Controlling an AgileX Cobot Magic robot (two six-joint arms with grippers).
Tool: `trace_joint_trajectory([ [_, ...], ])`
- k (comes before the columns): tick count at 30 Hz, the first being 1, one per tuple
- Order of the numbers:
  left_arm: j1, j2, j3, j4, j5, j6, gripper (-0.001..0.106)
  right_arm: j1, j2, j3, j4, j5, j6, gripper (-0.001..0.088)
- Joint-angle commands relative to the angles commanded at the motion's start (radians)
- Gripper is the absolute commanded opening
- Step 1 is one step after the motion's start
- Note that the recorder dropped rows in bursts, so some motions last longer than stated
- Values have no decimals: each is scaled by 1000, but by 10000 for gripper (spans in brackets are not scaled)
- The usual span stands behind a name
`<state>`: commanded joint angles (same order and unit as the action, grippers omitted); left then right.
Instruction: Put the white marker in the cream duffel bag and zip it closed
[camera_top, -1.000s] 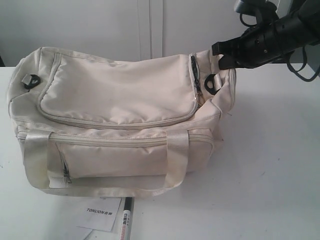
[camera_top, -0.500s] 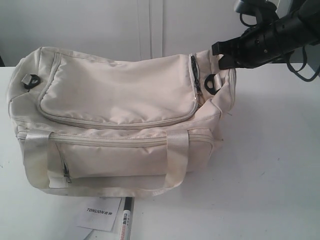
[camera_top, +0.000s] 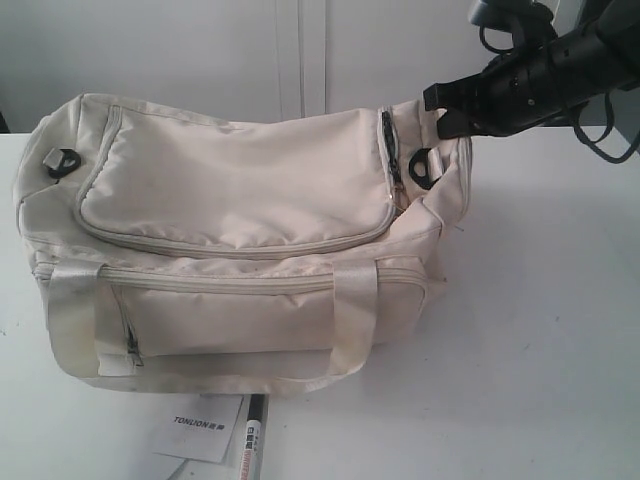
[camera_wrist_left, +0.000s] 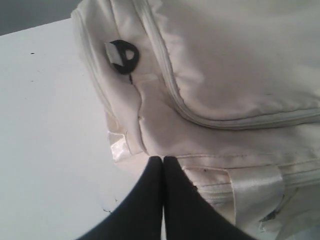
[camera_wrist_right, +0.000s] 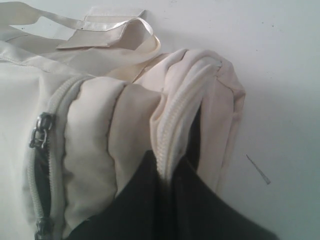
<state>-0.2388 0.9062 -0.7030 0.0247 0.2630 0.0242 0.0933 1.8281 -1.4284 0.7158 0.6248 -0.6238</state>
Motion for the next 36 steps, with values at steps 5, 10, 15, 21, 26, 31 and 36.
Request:
trace_joint_trajectory([
  [5, -55, 49, -56, 0, 34, 3, 0, 0, 0, 0, 0, -2, 0, 0],
  [10, -118, 103, -124, -4, 52, 3, 0, 0, 0, 0, 0, -2, 0, 0],
  [15, -175, 156, -188, -15, 75, 3, 0, 0, 0, 0, 0, -2, 0, 0],
  [21, -230, 220, -260, -35, 105, 3, 0, 0, 0, 0, 0, -2, 0, 0],
  [26, -282, 273, -317, -80, 105, 3, 0, 0, 0, 0, 0, -2, 0, 0],
  [31, -333, 342, -369, -134, 100, 3, 0, 0, 0, 0, 0, -2, 0, 0],
  [36, -373, 411, -422, -204, 81, 32, 0, 0, 0, 0, 0, -2, 0, 0],
])
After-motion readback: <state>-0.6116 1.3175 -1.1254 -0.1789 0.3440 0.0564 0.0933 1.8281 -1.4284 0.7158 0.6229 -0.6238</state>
